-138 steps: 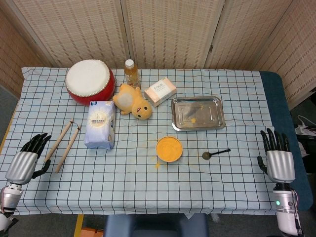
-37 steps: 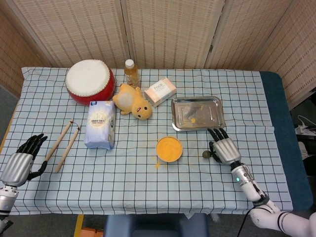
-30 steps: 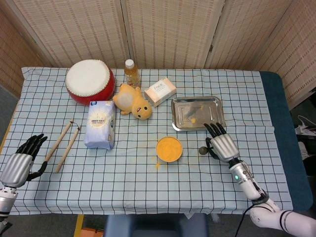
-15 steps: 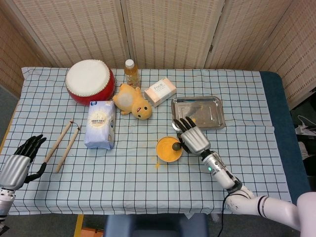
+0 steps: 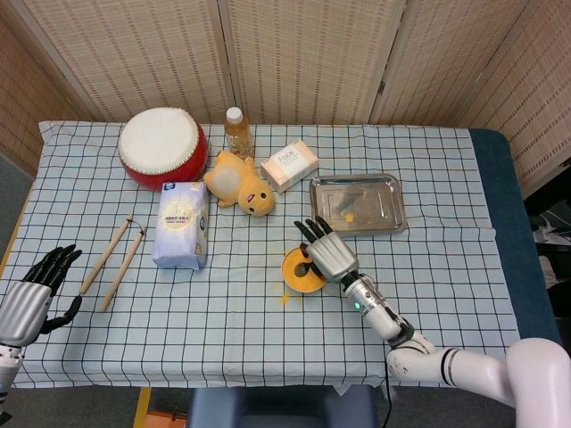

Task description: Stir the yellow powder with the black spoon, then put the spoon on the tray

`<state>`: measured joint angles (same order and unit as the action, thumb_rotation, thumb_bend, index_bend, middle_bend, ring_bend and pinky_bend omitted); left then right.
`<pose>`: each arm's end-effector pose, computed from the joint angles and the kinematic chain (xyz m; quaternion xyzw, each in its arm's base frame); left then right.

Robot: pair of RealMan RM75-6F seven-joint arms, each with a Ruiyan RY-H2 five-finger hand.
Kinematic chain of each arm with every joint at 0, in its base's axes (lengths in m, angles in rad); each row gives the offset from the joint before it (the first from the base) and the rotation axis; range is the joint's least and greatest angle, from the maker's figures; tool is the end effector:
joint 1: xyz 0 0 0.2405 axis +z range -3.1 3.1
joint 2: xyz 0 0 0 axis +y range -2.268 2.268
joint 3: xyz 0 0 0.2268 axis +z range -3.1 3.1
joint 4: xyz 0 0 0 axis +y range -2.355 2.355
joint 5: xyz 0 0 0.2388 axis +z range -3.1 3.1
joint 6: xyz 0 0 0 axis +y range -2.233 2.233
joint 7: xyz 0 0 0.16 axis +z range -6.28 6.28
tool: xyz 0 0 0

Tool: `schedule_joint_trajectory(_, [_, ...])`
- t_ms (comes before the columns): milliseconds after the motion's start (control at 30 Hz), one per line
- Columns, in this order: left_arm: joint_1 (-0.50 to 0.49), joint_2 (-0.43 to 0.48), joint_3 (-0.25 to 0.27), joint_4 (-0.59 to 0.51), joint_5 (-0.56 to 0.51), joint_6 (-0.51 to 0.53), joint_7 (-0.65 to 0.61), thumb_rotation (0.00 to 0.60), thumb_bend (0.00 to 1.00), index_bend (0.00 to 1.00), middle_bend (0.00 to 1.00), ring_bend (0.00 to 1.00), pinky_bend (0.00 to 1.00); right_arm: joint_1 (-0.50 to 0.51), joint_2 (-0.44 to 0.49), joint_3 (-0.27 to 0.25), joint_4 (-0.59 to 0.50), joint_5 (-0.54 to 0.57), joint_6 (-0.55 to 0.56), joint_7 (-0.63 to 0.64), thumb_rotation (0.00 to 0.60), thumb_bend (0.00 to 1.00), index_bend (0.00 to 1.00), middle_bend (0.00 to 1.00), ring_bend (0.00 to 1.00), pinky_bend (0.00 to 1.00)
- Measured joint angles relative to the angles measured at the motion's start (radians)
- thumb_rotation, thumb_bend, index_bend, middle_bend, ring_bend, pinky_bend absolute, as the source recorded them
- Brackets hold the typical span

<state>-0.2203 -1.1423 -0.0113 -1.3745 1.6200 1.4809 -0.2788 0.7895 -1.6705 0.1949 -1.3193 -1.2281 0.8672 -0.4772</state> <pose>-0.3035 0.2339 0.1265 -0.6465 -0.3573 -0.4430 0.5081 -0.1017 -0.3510 -0.0861 0.8081 -0.2699 0.3329 0.4041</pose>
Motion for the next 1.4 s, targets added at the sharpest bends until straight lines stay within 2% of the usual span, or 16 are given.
schedule_joint_trajectory(167, [0.000, -0.001, -0.001, -0.002, -0.002, -0.001, 0.006, 0.600, 0.45, 0.00, 0.00, 0.00, 0.19, -0.009, 0.015, -0.005, -0.014, -0.003, 0.029, 0.006, 0.600, 0.33, 0.42, 0.00, 0.00, 0.00])
schedule_joint_trajectory(367, [-0.001, -0.004, -0.003, 0.000, -0.010, -0.009, 0.012, 0.600, 0.45, 0.00, 0.00, 0.00, 0.19, -0.054, 0.025, -0.034, -0.001, -0.080, 0.141, 0.066, 0.600, 0.33, 0.49, 0.00, 0.00, 0.00])
schedule_joint_trajectory(600, [-0.009, -0.010, -0.006, -0.002, -0.020, -0.030, 0.028, 0.600, 0.45, 0.00, 0.00, 0.00, 0.19, -0.112, -0.010, -0.072, 0.163, -0.173, 0.273, 0.205, 0.600, 0.33, 0.55, 0.03, 0.00, 0.00])
schedule_joint_trajectory(900, [-0.017, -0.014, -0.008, 0.001, -0.033, -0.051, 0.036, 0.600, 0.45, 0.00, 0.00, 0.00, 0.19, -0.135, -0.094, -0.095, 0.384, -0.227, 0.298, 0.361, 0.600, 0.33, 0.55, 0.04, 0.00, 0.00])
schedule_joint_trajectory(1133, [-0.018, -0.015, -0.008, 0.003, -0.037, -0.058, 0.035, 0.600, 0.45, 0.00, 0.00, 0.00, 0.19, -0.139, -0.139, -0.100, 0.467, -0.250, 0.314, 0.402, 0.600, 0.33, 0.54, 0.05, 0.00, 0.00])
schedule_joint_trajectory(1400, [-0.020, -0.015, -0.010, 0.004, -0.043, -0.063, 0.036, 0.600, 0.45, 0.00, 0.00, 0.00, 0.19, -0.133, -0.161, -0.094, 0.500, -0.267, 0.325, 0.439, 0.600, 0.33, 0.53, 0.05, 0.00, 0.00])
